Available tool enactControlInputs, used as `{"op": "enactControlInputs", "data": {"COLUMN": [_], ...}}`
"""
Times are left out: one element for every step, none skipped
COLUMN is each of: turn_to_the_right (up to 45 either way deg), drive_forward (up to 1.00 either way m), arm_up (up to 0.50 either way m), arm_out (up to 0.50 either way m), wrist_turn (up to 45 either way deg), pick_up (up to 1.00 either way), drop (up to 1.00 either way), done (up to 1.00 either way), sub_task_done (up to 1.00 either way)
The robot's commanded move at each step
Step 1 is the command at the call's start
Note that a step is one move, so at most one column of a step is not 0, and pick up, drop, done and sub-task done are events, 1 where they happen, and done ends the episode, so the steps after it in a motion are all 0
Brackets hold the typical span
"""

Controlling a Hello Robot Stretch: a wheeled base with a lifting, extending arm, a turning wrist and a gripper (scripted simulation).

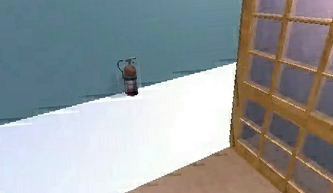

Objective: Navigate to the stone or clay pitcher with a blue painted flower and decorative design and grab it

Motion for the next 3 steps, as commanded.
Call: {"op": "enactControlInputs", "data": {"turn_to_the_right": [0.0, 3.0, 0.0], "drive_forward": [1.00, 0.00, 0.35], "arm_up": [0.00, 0.00, 0.00], "arm_out": [0.00, 0.00, 0.00], "wrist_turn": [0.0, 0.0, 0.0], "pick_up": [0.00, 0.00, 0.00], "drop": [0.00, 0.00, 0.00], "done": [0.00, 0.00, 0.00], "sub_task_done": [0.00, 0.00, 0.00]}}
